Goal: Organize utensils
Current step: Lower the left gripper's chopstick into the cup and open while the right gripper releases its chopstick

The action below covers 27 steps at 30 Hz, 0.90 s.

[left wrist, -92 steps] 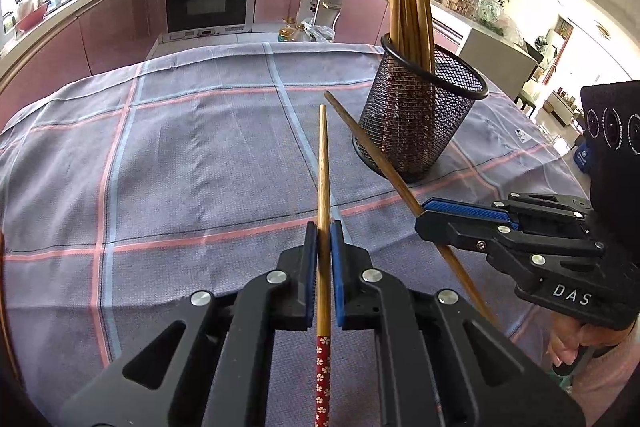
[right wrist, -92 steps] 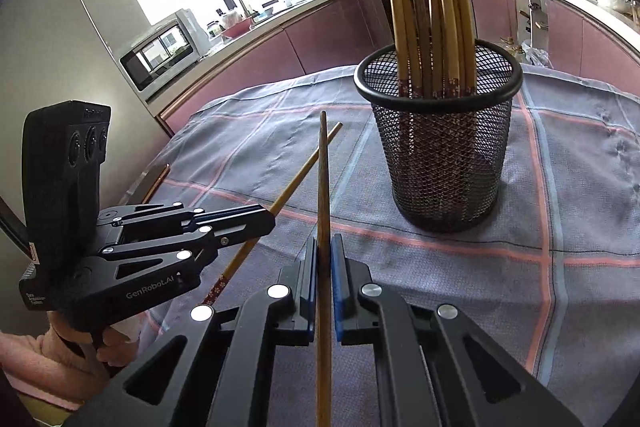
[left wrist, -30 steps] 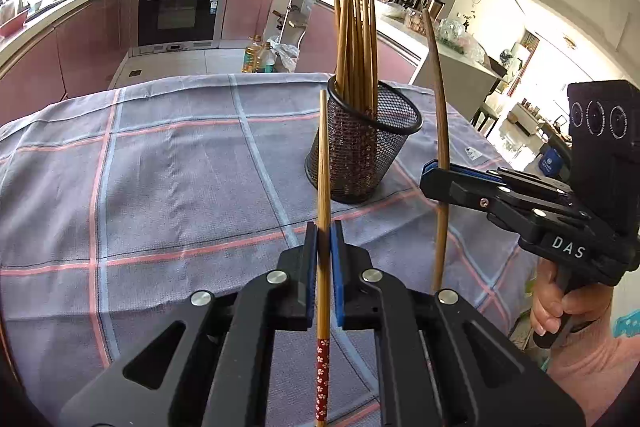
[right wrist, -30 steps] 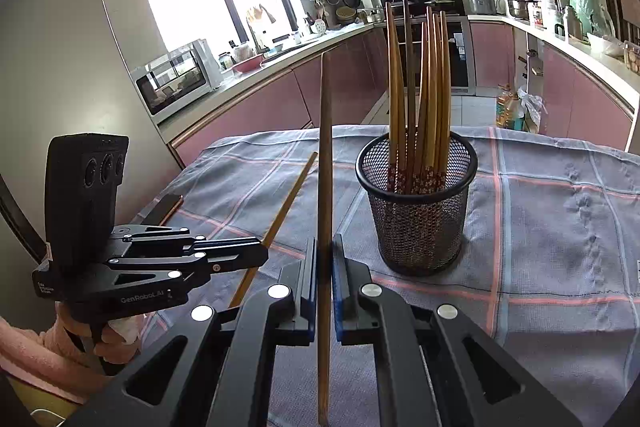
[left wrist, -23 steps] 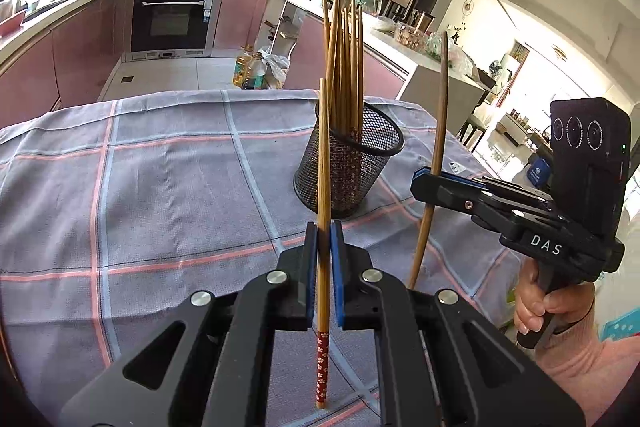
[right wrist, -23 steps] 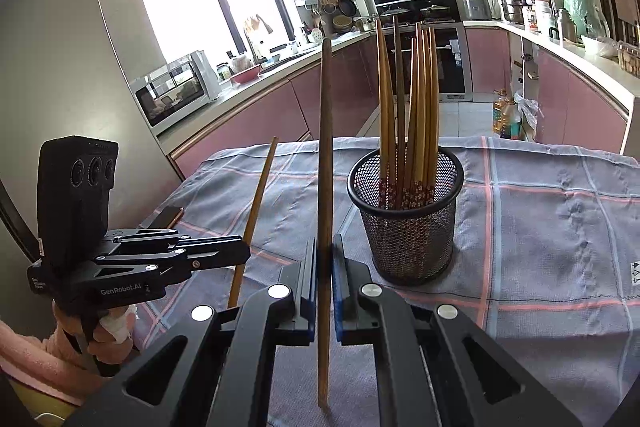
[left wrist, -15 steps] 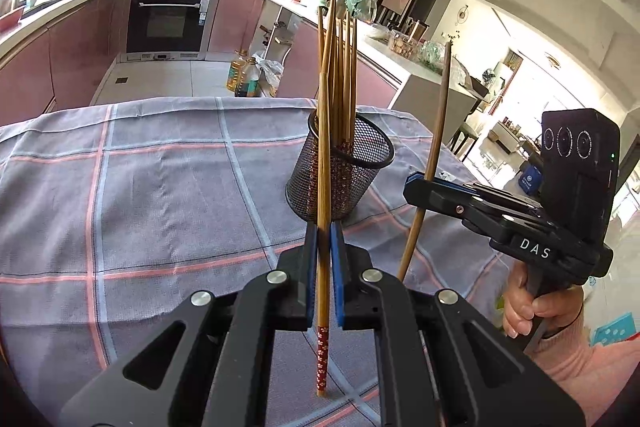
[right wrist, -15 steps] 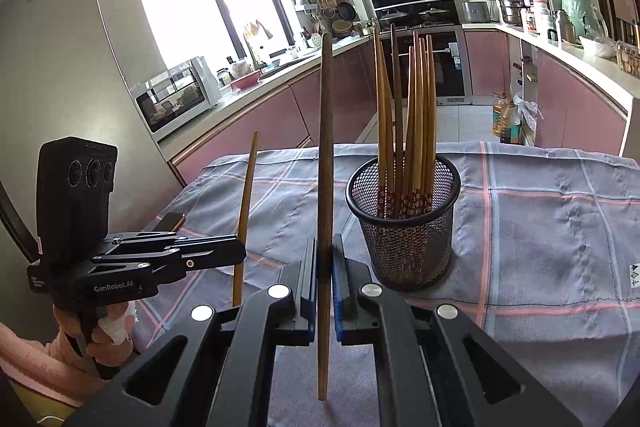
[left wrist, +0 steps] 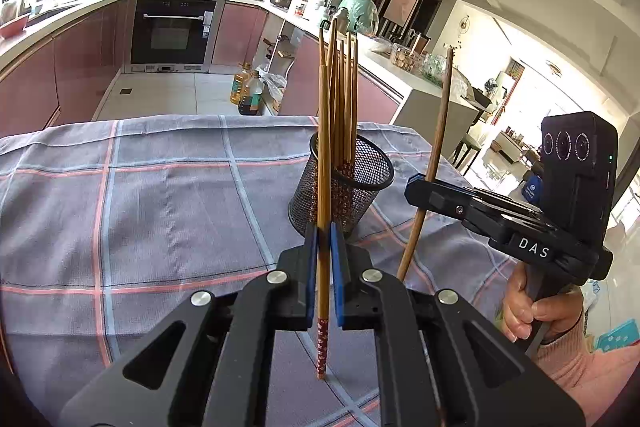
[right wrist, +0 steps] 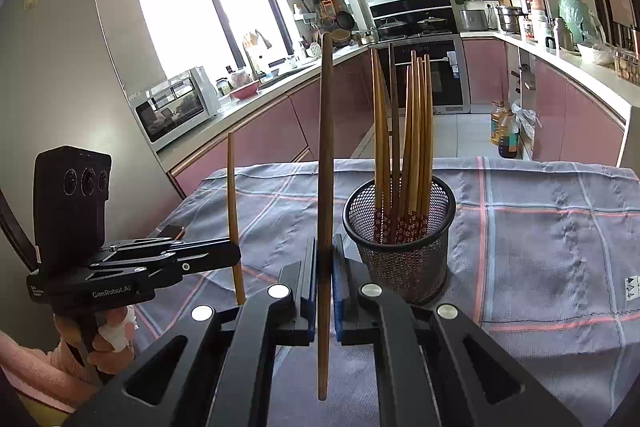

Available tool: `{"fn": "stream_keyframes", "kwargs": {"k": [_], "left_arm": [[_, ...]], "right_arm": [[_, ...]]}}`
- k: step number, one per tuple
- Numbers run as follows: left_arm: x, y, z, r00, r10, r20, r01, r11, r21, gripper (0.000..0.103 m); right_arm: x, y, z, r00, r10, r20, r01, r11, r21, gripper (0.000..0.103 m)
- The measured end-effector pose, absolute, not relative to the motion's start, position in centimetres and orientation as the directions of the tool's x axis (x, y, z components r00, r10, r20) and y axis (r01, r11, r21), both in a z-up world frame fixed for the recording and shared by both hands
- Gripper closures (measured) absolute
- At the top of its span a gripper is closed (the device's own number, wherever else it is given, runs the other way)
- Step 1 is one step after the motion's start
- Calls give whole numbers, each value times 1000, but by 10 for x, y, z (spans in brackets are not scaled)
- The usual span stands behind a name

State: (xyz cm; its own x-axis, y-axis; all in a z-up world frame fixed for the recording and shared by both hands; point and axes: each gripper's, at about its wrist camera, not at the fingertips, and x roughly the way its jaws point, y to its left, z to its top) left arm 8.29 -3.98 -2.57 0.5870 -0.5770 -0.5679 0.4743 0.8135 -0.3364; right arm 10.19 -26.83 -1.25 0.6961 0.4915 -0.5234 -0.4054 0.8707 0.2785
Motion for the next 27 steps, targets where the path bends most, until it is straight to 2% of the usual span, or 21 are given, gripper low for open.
{"fn": "stream_keyframes", "kwargs": {"k": [10,22,24,27], "left_arm": [[88,-42,5,616,-613,-495,505,790,-349,96],[121,-60,82,688,-649,-325,549,758,-351,96],[131,-67,82,692,-640,-334,543,766,-345,96],[146,-80,68,684,-613,-396,523,790,-320,96]], "right_arm": [[111,-271,13,741,465,-484,-401,885,237,97],[146,-281,76,856,389,-340,-358,921,153,97],[161,-281,70,853,371,-367,-340,928,150,97],[183,-277,47,804,376,-460,-337,927,166,97]]}}
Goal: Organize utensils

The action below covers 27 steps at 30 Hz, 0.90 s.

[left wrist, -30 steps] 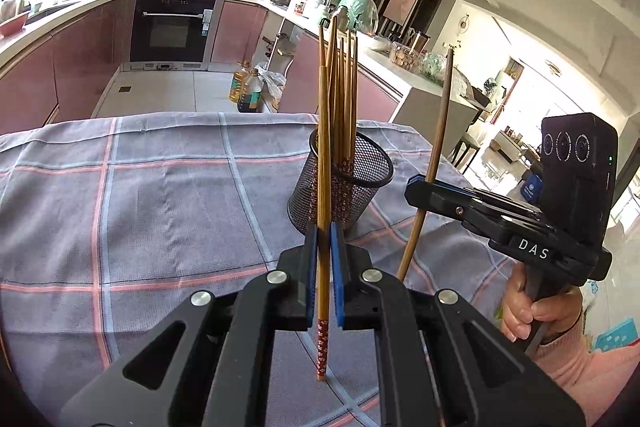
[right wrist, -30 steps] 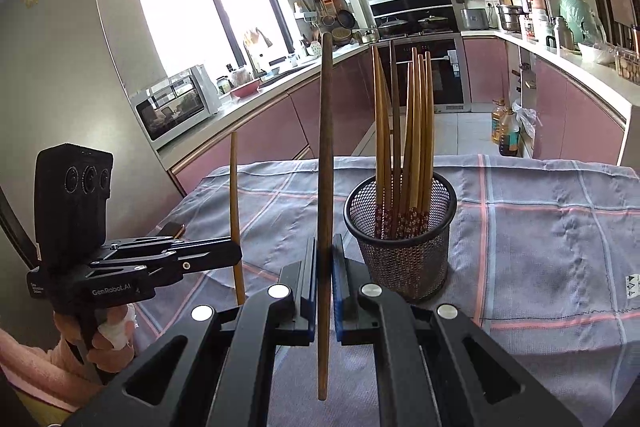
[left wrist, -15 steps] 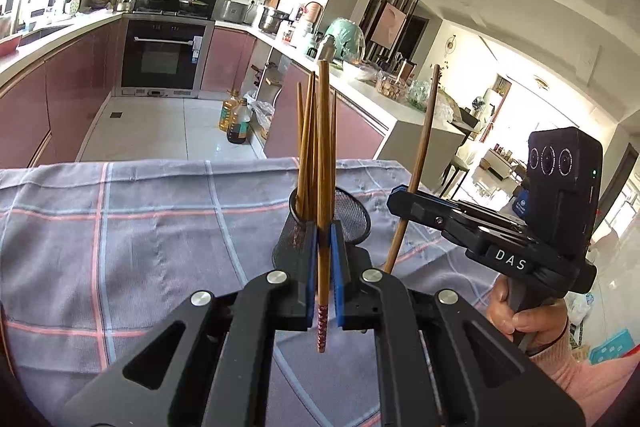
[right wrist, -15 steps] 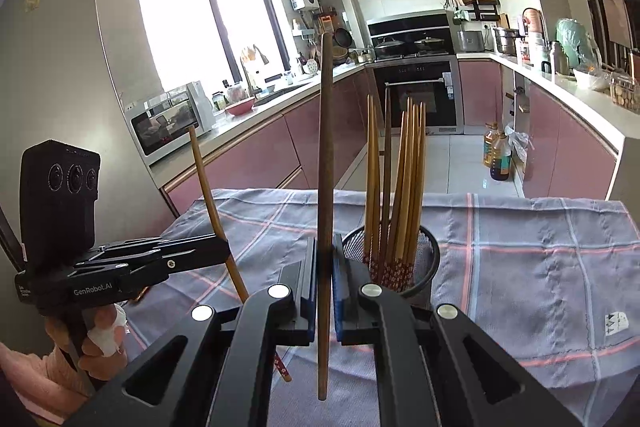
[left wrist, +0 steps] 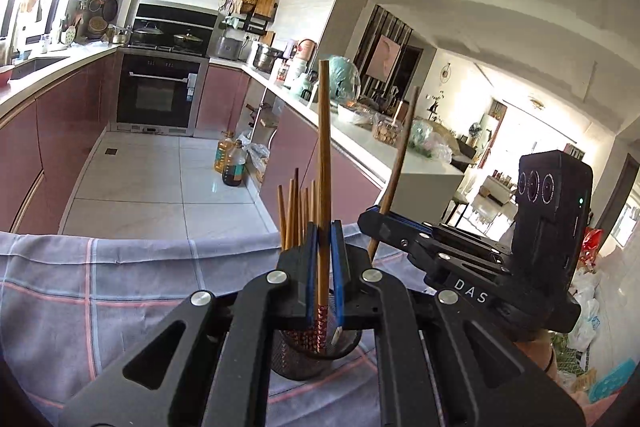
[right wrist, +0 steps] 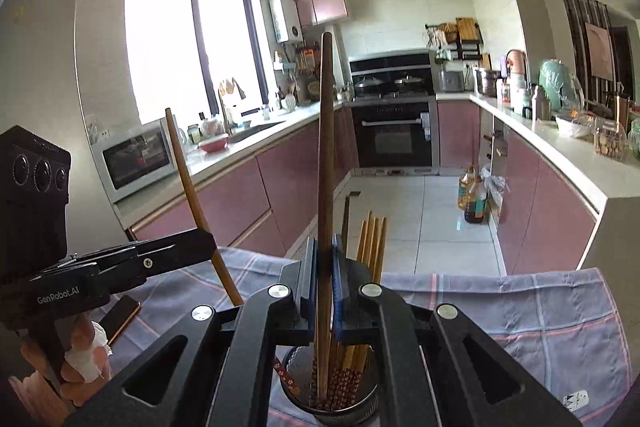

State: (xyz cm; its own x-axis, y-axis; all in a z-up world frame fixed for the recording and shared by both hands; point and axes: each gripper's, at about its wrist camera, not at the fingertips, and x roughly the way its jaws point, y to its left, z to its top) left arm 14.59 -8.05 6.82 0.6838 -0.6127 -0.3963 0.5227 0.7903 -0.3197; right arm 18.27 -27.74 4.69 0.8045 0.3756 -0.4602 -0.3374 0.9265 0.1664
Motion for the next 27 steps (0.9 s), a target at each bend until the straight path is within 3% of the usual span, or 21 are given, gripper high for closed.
{"fn": "stream_keyframes", "kwargs": {"k": [7,9,15,20,23,27], "left_arm": [[160,-106,22,618,-555,-557,511,822,-252,95],[161,-109,14,615,-540,-575,507,829,-237,89],[149,-97,0,656,-499,-567,465,858,-217,60],[124,-73,-11,745,-407,-529,379,910,-166,19],[109,-57,-19,784,-342,-517,317,938,-139,13],[96,-37,-36,806,-274,-524,246,961,-125,8]], "right_arm": [[196,-259,1,705,363,-609,-360,923,133,96],[193,-258,-3,705,359,-612,-351,926,138,89],[165,-265,-6,753,343,-561,-318,937,145,64],[137,-268,-13,788,326,-523,-299,944,138,35],[123,-264,-21,797,332,-505,-306,942,137,22],[111,-253,-31,810,309,-499,-304,948,94,18]]}}
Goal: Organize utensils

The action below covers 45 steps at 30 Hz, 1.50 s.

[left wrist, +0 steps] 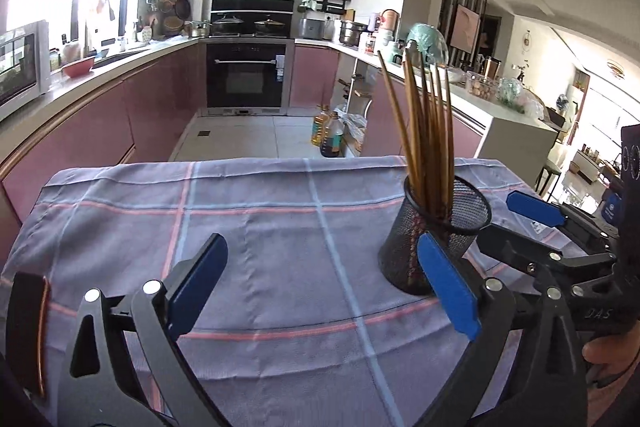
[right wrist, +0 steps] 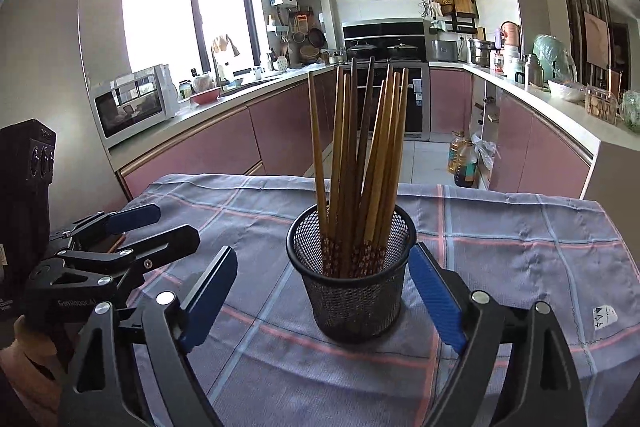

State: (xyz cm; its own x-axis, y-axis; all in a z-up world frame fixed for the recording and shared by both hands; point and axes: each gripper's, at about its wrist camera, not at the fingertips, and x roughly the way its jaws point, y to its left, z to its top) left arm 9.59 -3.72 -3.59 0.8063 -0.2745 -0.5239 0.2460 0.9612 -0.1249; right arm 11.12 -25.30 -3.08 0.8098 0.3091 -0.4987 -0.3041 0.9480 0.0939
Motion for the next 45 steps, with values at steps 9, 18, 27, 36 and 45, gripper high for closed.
{"fn": "stream_keyframes", "kwargs": {"k": [9,18,27,36,45], "left_arm": [[82,-23,-50,810,-193,-554,165,981,-100,6],[72,-27,-57,802,-179,-570,157,984,-89,6],[68,-28,-56,802,-175,-571,153,984,-86,6],[65,-33,-54,801,-175,-572,156,984,-82,6],[65,-35,-53,803,-170,-571,150,985,-82,6]], "right_arm": [[99,-240,-53,783,315,-537,-296,947,124,13],[96,-238,-60,777,291,-559,-273,955,117,13],[93,-237,-57,798,259,-545,-249,964,94,10],[90,-236,-54,813,241,-529,-234,969,82,9],[90,-236,-51,824,231,-518,-224,972,77,7]]}}
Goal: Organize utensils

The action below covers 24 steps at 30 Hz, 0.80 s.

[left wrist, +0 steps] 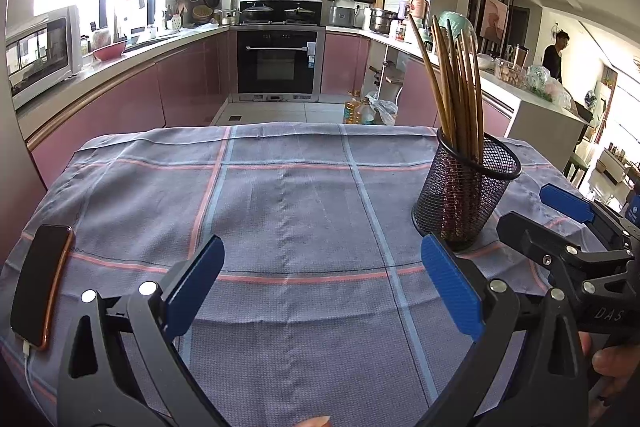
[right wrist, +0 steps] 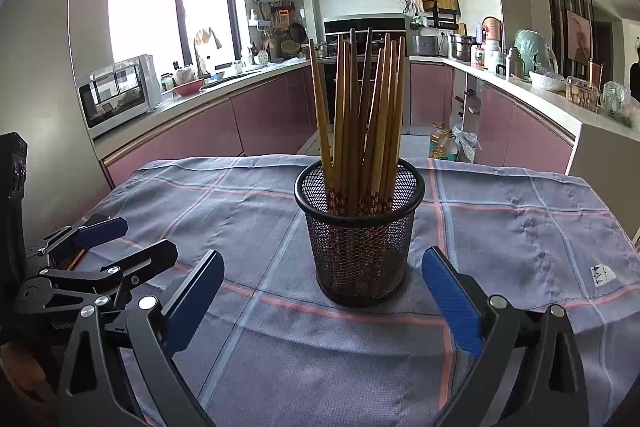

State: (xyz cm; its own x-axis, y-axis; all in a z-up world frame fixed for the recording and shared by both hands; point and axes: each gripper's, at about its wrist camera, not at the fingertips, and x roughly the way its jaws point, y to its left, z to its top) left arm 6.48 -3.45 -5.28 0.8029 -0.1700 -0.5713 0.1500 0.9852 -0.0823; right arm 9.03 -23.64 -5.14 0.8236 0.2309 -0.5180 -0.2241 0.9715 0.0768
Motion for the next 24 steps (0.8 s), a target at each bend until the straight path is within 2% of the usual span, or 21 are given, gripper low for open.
{"fn": "stream_keyframes", "kwargs": {"k": [10,18,24], "left_arm": [[58,-37,-47,831,-158,-534,146,987,-65,6],[55,-37,-45,840,-151,-521,142,988,-57,6],[49,-37,-41,860,-143,-490,140,989,-42,6]], "right_arm": [[82,-244,-44,859,229,-458,-215,973,84,7],[82,-242,-44,861,234,-451,-223,972,80,7],[79,-241,-38,890,220,-400,-213,975,62,7]]}}
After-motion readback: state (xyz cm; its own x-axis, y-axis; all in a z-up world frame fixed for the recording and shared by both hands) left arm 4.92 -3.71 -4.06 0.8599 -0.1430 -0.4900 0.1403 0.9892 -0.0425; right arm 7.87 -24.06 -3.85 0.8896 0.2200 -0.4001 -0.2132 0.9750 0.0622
